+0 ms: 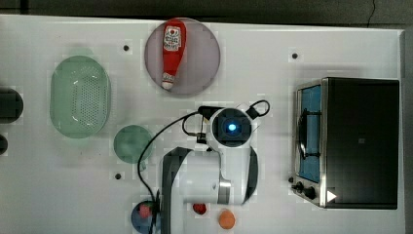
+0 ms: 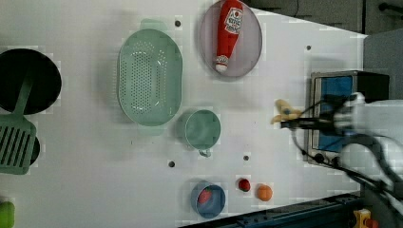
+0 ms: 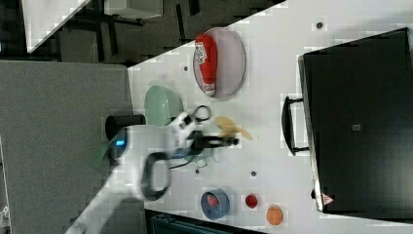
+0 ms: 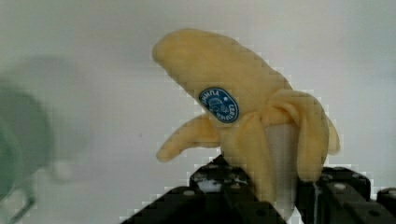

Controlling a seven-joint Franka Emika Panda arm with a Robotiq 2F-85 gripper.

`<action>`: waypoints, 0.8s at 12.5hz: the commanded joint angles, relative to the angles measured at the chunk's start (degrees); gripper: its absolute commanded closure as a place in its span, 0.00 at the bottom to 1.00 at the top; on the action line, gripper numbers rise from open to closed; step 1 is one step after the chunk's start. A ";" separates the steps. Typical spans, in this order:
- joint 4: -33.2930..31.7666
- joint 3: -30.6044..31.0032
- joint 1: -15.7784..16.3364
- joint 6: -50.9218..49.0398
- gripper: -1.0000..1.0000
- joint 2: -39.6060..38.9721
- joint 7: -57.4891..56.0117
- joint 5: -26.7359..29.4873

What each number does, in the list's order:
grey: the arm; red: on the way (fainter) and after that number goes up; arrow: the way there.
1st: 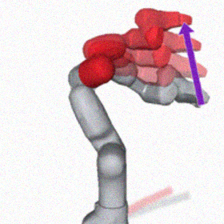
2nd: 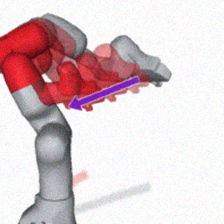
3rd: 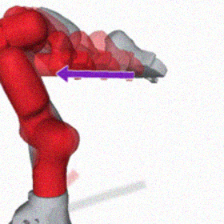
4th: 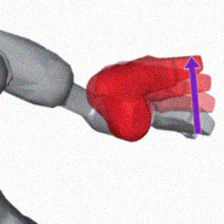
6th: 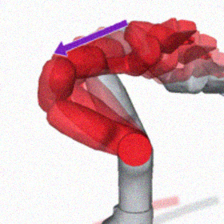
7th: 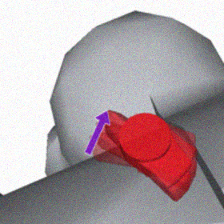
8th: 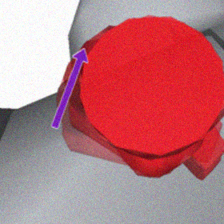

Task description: Pick Banana and place it in mug.

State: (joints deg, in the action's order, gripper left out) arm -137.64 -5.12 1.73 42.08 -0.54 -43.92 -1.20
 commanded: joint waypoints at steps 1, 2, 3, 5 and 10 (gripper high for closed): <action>7.12 0.93 -0.01 -13.61 0.73 11.76 -0.35 0.82; 8.76 1.89 0.04 -18.50 0.73 13.27 1.22 0.83; 9.97 3.04 0.13 -21.84 0.73 14.38 3.74 0.84; 10.99 6.80 0.95 -24.20 0.73 15.80 9.27 0.84; 9.41 20.49 2.92 -23.73 0.73 15.72 29.74 7.41</action>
State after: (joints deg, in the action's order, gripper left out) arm -125.00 12.34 1.79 20.17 15.85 -25.44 3.72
